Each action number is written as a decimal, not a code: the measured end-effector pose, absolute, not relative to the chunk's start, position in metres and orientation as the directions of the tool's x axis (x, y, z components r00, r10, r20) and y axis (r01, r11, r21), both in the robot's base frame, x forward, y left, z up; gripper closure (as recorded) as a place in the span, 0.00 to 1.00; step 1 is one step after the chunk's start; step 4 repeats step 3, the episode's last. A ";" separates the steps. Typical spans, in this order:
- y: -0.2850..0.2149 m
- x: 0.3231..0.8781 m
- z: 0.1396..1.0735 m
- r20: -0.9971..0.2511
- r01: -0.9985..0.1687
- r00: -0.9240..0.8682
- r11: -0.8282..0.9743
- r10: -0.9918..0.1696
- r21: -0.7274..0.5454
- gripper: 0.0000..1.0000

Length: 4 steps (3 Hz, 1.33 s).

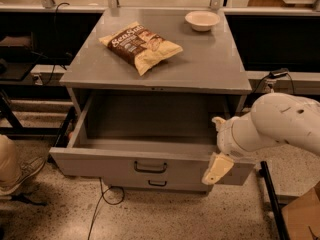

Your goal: Open top drawer

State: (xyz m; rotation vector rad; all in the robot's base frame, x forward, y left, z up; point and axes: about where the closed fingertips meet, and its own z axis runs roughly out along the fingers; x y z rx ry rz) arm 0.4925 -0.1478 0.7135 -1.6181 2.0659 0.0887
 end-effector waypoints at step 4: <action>-0.202 0.510 0.887 -0.255 -0.799 -0.051 0.192 -0.966 -0.569 0.00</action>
Offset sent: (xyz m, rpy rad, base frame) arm 0.0259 -0.0687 0.2125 -0.2461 -0.3569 0.0181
